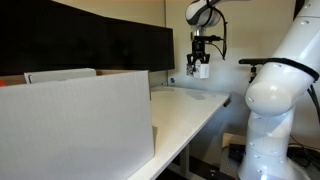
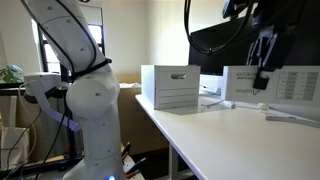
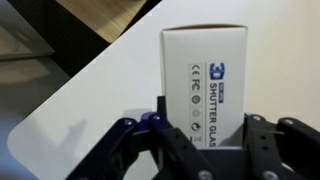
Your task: Remove the small box from the big box
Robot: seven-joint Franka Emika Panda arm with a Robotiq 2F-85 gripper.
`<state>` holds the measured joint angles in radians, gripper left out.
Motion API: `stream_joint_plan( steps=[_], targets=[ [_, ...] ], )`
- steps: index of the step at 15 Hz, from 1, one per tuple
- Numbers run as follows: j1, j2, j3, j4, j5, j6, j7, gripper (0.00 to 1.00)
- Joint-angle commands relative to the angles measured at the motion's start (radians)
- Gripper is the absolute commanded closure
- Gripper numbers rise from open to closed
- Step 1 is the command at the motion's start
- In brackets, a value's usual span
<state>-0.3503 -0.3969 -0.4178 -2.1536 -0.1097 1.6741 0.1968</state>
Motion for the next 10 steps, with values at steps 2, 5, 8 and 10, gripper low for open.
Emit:
stream_joint_plan(
  steps=[2, 5, 8, 10],
  targets=[
    [-0.038, -0.101, 0.035, -0.181, 0.031, 0.204, 0.026, 0.69],
    [-0.045, -0.110, 0.052, -0.258, 0.038, 0.320, 0.034, 0.69],
    [-0.041, -0.082, 0.057, -0.295, 0.065, 0.411, 0.039, 0.69],
    [-0.039, -0.062, 0.060, -0.312, 0.085, 0.464, 0.042, 0.69]
  ],
)
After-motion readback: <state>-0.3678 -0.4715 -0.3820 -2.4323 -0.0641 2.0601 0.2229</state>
